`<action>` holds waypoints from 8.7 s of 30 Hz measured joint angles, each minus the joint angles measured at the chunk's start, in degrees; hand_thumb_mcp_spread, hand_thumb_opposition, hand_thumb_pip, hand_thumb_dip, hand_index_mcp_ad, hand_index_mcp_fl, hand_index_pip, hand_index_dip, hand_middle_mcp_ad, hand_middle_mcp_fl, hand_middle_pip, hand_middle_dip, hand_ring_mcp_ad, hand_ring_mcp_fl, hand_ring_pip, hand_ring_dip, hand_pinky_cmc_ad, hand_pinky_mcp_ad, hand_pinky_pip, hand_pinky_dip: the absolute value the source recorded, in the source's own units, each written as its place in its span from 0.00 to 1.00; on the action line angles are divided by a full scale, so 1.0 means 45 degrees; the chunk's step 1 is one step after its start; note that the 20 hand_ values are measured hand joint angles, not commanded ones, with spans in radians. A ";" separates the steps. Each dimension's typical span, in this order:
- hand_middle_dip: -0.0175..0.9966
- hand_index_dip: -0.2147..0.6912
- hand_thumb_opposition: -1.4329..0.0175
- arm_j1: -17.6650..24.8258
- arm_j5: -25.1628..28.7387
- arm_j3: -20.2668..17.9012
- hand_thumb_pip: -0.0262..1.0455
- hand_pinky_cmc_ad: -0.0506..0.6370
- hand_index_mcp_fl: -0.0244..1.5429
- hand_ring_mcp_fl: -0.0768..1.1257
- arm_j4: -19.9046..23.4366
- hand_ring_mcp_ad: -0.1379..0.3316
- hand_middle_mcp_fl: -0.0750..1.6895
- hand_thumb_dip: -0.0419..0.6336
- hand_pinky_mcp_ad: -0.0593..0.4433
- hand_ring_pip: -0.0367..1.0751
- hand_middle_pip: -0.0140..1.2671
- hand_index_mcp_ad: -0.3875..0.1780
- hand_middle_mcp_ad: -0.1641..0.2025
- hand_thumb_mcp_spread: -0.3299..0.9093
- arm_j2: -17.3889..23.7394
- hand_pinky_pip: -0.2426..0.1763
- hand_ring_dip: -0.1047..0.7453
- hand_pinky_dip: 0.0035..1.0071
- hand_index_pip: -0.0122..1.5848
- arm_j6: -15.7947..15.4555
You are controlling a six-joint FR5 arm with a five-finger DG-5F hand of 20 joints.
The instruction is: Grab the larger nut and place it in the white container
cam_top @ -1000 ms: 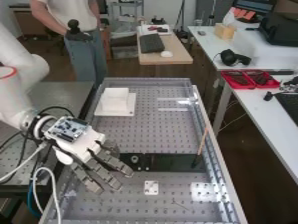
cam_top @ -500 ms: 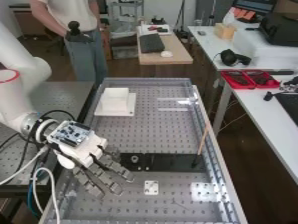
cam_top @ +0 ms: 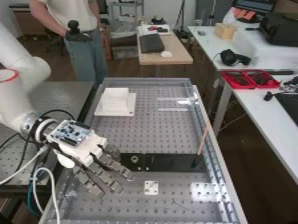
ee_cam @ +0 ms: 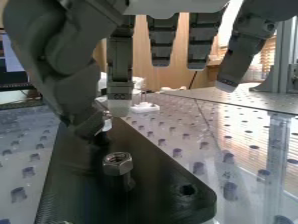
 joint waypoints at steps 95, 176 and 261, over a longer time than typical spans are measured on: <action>0.20 0.29 0.42 -0.1158 -0.3029 0.0458 0.73 0.56 0.19 0.06 -0.0360 0.60 0.05 0.37 0.70 0.24 0.12 0.57 0.60 0.54 -0.0139 0.33 0.23 0.77 0.96 -0.0852; 0.27 0.39 0.36 0.7404 0.0547 -0.0841 0.72 0.56 0.13 0.06 -0.3067 0.51 0.07 0.37 0.60 0.12 0.12 0.46 0.58 0.59 0.3484 0.40 0.31 0.34 0.97 0.0859; 0.27 0.15 0.43 0.0247 -0.2975 0.4497 0.72 0.57 0.03 0.06 -0.9201 0.61 0.04 0.34 0.70 0.12 0.11 0.44 0.61 0.37 0.5868 0.32 0.28 0.69 0.30 0.0384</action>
